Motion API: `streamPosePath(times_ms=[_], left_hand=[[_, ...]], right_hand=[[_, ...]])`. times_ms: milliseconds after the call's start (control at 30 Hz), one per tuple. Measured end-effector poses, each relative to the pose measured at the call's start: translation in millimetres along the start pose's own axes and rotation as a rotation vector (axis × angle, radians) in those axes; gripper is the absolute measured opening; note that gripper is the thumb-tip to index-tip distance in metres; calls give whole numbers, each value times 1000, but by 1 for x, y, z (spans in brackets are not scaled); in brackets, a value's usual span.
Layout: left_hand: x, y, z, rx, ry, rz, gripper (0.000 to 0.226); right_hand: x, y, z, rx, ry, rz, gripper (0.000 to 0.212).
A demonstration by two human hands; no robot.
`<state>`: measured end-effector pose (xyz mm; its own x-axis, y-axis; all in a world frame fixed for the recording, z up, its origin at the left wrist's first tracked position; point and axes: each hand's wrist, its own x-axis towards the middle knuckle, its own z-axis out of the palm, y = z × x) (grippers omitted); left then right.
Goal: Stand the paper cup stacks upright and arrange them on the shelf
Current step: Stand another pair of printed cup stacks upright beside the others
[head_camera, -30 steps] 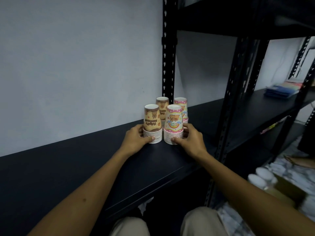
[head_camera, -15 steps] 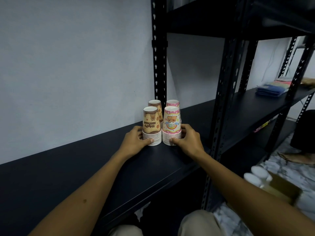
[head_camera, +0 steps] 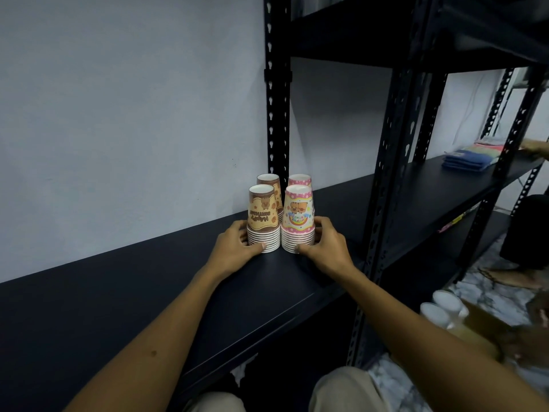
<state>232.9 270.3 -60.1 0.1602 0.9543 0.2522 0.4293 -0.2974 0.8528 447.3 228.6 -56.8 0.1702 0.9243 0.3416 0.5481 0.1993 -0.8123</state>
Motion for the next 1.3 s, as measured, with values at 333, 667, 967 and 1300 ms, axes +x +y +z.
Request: streamPosePath(times_ms=[333, 667, 967, 1300], left_hand=[[-2, -2, 1, 64, -6, 26, 65], [-3, -2, 1, 89, -16, 32, 64], [-9, 4, 1, 179, -23, 41, 60], [-31, 11, -7, 538, 21, -72, 54]], right_hand=[[-5, 2, 3, -61, 22, -32, 67], [-6, 4, 5, -89, 37, -67, 64], [-6, 4, 6, -112, 38, -62, 65], [-27, 5, 9, -375, 106, -19, 63]])
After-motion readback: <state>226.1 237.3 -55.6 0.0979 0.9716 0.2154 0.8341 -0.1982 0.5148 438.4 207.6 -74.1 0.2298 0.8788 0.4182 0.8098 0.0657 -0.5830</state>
